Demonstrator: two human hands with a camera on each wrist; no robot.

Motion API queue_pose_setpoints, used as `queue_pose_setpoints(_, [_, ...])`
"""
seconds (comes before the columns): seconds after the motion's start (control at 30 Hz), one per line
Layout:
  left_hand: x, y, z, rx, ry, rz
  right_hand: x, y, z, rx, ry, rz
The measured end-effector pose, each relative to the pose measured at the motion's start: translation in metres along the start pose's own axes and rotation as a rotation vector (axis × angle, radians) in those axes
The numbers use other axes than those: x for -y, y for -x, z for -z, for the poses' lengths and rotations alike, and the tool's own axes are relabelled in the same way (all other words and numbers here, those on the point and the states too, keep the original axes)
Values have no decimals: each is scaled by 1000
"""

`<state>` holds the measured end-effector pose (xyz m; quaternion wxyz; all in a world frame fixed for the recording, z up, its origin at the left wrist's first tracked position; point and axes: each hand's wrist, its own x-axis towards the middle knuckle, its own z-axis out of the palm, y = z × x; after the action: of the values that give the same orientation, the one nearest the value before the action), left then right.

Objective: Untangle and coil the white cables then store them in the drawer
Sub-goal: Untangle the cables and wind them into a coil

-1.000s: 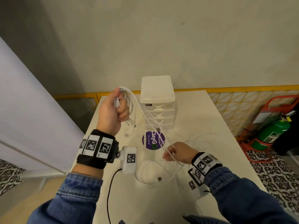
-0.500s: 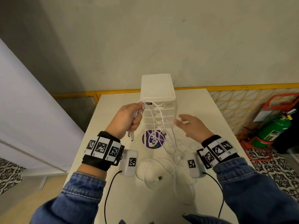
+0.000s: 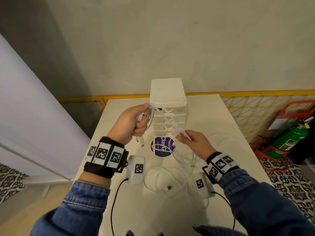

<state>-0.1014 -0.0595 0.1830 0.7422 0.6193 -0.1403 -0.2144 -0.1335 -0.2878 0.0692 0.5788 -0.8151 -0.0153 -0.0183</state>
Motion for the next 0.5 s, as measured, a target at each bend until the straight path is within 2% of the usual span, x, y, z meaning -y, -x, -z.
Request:
queue_pose_setpoints(0.1, [2, 1, 0, -9, 26, 1, -5, 2, 2, -51, -51, 4])
queue_pose_setpoints(0.23, [-5, -1, 3, -14, 33, -55, -3, 11, 1, 107, -145, -43])
queue_pose_setpoints(0.3, [-8, -1, 9, -40, 23, -77, -4, 16, 1, 136, -162, -60])
queue_pose_setpoints(0.43, [-1, -2, 14, -107, 33, -72, -10, 17, 6, 37, -143, -69])
queue_pose_setpoints(0.5, [6, -4, 13, -167, 11, -59, -6, 16, 7, -22, -221, -72])
